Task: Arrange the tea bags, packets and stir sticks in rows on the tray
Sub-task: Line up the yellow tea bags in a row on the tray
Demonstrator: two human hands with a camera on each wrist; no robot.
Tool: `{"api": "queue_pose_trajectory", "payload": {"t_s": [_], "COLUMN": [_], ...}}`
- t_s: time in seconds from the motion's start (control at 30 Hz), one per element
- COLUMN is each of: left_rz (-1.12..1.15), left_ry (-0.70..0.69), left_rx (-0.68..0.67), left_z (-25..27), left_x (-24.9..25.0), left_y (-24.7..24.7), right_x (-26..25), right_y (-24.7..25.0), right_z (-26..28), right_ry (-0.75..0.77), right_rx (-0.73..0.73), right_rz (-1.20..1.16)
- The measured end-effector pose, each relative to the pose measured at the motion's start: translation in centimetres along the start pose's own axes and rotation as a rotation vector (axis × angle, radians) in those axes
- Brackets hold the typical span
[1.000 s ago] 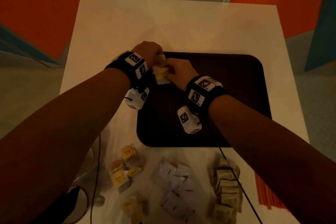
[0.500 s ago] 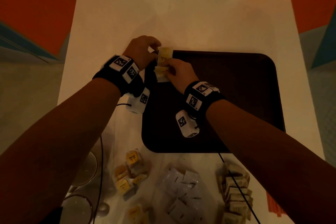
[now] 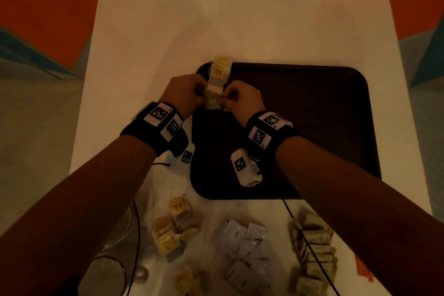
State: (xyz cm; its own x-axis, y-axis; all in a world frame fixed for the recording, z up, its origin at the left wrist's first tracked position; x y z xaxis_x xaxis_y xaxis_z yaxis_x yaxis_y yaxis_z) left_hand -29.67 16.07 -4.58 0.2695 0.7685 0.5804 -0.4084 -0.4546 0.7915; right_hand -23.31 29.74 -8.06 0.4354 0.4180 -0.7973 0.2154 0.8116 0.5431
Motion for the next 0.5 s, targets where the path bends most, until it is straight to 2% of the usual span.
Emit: {"api": "queue_pose_trajectory", "payload": {"t_s": [0.13, 0.27, 0.4, 0.5], "left_rz": [0.011, -0.008, 0.075, 0.103], "left_ry": [0.009, -0.006, -0.004, 0.029], "left_rx": [0.005, -0.011, -0.009, 0.006], "left_z": [-0.2, -0.2, 0.2, 0.3], "left_x": [-0.1, -0.3, -0.5, -0.6], "left_y": [0.1, 0.2, 0.0, -0.1], "right_x": [-0.4, -0.6, -1.1, -1.5], "right_y": [-0.1, 1.2, 0.3, -0.2], "right_z": [0.2, 0.0, -0.5, -0.8], "right_ry": [-0.004, 0.156, 0.277, 0.3], "right_rx": [-0.103, 0.021, -0.087, -0.072], "right_rz": [-0.006, 0.118, 0.248, 0.273]}}
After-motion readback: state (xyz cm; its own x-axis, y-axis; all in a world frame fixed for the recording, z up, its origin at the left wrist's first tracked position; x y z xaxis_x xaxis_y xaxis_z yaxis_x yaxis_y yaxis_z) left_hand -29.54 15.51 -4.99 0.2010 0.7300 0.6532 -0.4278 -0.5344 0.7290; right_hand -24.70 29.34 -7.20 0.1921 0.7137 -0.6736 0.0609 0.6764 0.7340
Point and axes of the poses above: each hand's wrist, its own z-axis away from the middle knuckle, its own y-axis out of the back of the hand, x = y × z, the point moved 2 cm from there along -z, towards the middle knuckle, and after that the axes turned 7 degrees about x, right-handed, at the moved point
